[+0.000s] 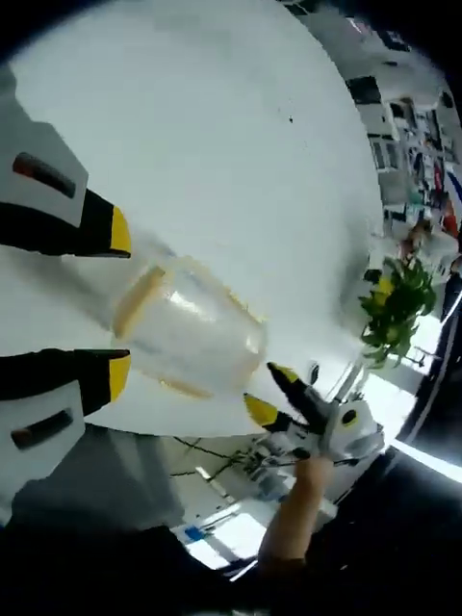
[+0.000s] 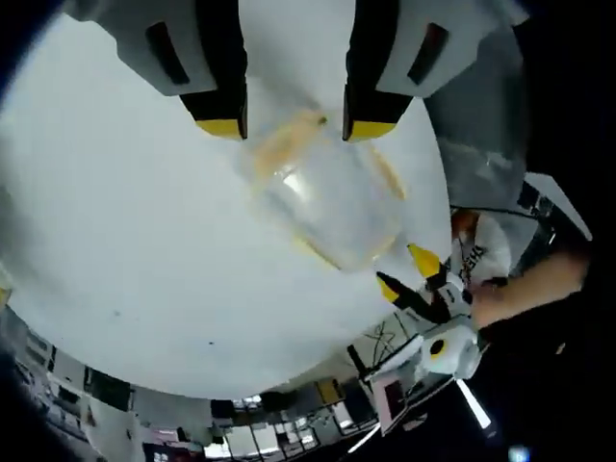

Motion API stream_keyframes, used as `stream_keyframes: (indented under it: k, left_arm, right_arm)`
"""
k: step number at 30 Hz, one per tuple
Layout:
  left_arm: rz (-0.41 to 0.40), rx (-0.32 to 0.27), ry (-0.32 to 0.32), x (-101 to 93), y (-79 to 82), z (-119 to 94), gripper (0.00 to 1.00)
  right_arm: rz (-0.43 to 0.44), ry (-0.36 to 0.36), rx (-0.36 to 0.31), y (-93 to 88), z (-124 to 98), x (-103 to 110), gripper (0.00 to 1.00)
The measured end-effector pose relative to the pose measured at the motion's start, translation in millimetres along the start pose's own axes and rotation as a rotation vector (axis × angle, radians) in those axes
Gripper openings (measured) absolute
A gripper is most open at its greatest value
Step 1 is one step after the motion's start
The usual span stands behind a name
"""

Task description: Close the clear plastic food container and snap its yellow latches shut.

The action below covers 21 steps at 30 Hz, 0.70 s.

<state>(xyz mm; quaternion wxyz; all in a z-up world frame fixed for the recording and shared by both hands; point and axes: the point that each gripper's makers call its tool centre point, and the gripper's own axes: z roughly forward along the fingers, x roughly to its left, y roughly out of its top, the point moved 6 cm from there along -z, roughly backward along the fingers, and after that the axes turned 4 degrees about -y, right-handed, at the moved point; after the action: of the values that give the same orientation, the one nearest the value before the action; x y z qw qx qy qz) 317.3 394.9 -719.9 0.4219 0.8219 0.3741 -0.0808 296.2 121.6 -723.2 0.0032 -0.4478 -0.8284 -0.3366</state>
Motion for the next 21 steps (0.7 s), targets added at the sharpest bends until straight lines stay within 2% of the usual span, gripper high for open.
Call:
stream_keyframes:
  k: [1, 2, 4, 6, 9, 10, 12, 13, 15, 18, 21]
  left_arm:
    - [-0.054, -0.025, 0.015, 0.9, -1.9, 2, 0.33]
    - [-0.071, -0.04, 0.019, 1.4, -2.2, 5, 0.33]
    - [-0.103, -0.032, 0.051, 1.6, -6.0, 11, 0.33]
    - [-0.111, -0.025, 0.051, -1.0, -7.4, 19, 0.33]
    - [-0.117, -0.024, 0.071, -3.7, -7.0, 24, 0.32]
    - [-0.108, -0.026, 0.099, -2.8, -6.5, 23, 0.32]
    - [-0.128, -0.04, 0.097, -3.0, -5.1, 25, 0.32]
    - [-0.138, -0.036, 0.098, -3.1, -5.5, 25, 0.3]
    - [-0.139, -0.018, 0.109, -2.7, -7.6, 27, 0.27]
    - [-0.169, -0.027, 0.11, -2.9, -7.9, 27, 0.26]
    - [-0.166, -0.027, 0.092, -7.8, -7.2, 30, 0.22]
  right_arm:
    - [0.038, -0.023, -0.009, -0.7, 1, -1, 0.35]
    - [0.051, -0.027, -0.021, -0.2, 1, -2, 0.35]
    - [0.114, -0.021, -0.033, 0.4, 3, -1, 0.32]
    - [0.157, 0.007, -0.045, 1.9, 6, 2, 0.28]
    - [0.157, -0.003, -0.042, 2.2, 10, 6, 0.27]
    - [0.131, -0.017, -0.024, 0.1, 12, 7, 0.27]
    - [0.098, -0.028, 0.021, -5.5, 14, 6, 0.27]
    - [0.113, -0.02, -0.004, -3.4, 14, 7, 0.28]
    - [0.118, -0.015, 0.007, -4.3, 13, 5, 0.27]
    - [0.125, -0.005, 0.007, -4.5, 12, 7, 0.26]
    - [0.147, 0.012, 0.009, -5.8, 14, 7, 0.23]
